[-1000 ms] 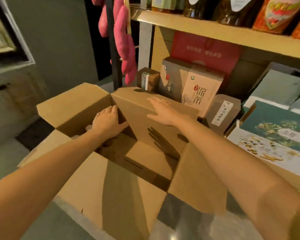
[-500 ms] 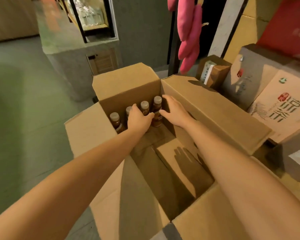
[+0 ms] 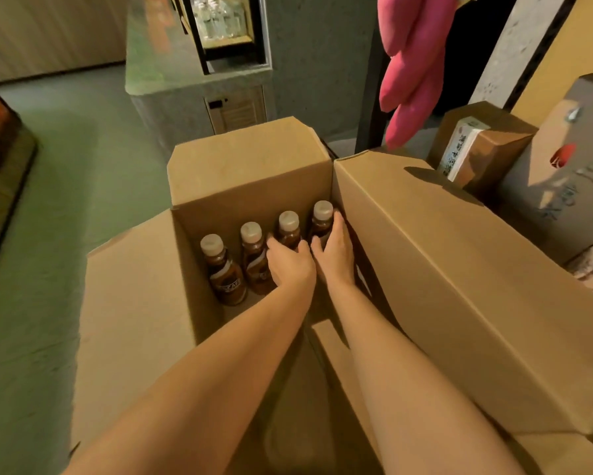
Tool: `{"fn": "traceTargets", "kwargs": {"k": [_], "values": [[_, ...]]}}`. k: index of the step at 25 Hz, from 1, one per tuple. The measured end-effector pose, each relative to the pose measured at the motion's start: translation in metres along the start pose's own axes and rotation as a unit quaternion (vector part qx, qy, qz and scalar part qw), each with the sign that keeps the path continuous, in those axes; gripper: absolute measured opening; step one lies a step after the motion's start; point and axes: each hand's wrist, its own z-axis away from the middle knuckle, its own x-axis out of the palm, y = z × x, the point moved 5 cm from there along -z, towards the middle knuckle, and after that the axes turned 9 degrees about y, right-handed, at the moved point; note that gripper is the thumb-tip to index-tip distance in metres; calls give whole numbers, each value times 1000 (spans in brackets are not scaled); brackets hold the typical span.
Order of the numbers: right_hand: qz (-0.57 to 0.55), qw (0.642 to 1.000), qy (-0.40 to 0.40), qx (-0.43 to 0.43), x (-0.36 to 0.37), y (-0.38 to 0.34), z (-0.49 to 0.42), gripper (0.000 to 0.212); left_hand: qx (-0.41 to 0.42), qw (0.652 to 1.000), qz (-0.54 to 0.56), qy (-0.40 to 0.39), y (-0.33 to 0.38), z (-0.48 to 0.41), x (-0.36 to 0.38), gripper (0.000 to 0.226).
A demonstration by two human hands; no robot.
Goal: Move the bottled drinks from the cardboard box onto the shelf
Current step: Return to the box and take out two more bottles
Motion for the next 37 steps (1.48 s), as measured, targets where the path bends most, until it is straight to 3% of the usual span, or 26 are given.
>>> {"fn": "traceTargets", "kwargs": {"k": [7,13,17,20,23,28,33,37], "values": [[-40,994,99,35,10,12,-10,43,5,999,19,37,-5,-21,23,57],[-62,992,96,47,13,14,-9,48,32,999,6,42,-10,-29,30,58],[-131,988,50,70,15,10,-10,47,30,999,18,34,-11,-30,28,58],[-134,989,23,58,8,3,-7,46,13,998,54,26,-9,-27,22,50],[-148,987,47,51,-10,-12,0,43,26,996,88,19,3,-18,8,39],[-141,983,118,7,-54,-75,15,42,101,983,151,-35,49,-3,-43,38],[-187,965,168,-73,-102,-188,39,36,171,950,229,-124,108,-3,-139,32],[-191,957,171,-139,-96,-285,57,30,248,930,249,-109,145,-32,-227,17]]}}
